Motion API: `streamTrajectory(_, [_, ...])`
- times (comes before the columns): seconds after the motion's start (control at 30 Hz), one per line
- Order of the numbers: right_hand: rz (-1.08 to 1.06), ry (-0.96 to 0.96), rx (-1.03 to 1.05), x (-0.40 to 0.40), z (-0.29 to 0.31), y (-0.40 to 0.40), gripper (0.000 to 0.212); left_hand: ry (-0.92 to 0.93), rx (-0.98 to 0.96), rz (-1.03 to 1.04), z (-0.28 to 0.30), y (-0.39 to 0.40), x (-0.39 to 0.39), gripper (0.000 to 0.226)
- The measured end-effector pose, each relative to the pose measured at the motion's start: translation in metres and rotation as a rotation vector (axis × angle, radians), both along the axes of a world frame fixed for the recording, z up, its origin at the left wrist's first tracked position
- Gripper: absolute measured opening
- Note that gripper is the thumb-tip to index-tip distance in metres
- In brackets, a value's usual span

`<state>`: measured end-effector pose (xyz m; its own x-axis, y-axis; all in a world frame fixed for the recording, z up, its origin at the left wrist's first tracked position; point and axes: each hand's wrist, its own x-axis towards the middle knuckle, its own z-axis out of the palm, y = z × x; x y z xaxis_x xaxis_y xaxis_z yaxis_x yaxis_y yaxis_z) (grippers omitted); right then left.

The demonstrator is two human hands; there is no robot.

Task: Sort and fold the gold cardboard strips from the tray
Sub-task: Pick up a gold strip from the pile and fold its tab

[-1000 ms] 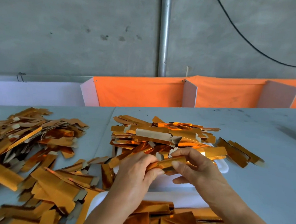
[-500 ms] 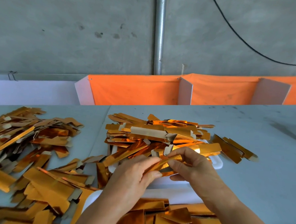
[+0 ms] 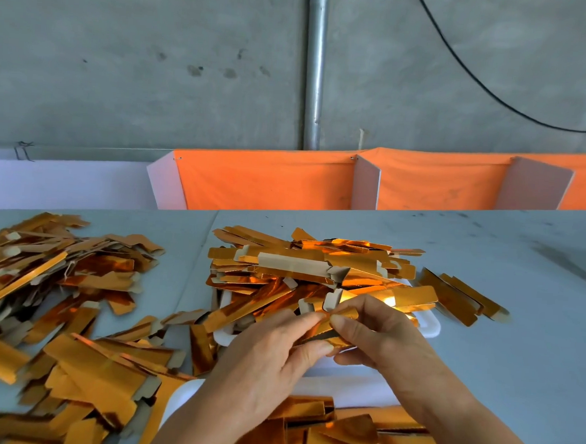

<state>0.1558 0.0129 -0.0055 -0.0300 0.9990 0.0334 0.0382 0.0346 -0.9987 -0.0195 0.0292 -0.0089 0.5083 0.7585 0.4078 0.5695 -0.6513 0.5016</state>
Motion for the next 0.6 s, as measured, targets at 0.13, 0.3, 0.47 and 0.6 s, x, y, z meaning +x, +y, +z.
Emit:
streamTrajectory(0.13, [0.017, 0.006, -0.02, 0.0005, 0.0004, -0.0003, 0.009, 0.013, 0.025, -0.006, 0.0003, 0.0003, 0.0006, 0.059])
streamTrajectory(0.3, [0.053, 0.026, -0.057, -0.0003, -0.0007, -0.0001, 0.016, 0.017, -0.002, -0.012, 0.0018, 0.0003, 0.0, 0.056])
streamTrajectory(0.47, [0.038, 0.044, -0.087, -0.0012, -0.0004, 0.0007, 0.011, 0.056, 0.017, -0.005, 0.0006, -0.0002, -0.0002, 0.055])
streamTrajectory(0.6, [0.013, 0.067, -0.111, -0.001, -0.0011, 0.0009, 0.012, 0.112, 0.14, 0.043, 0.0044, -0.0009, 0.0013, 0.056])
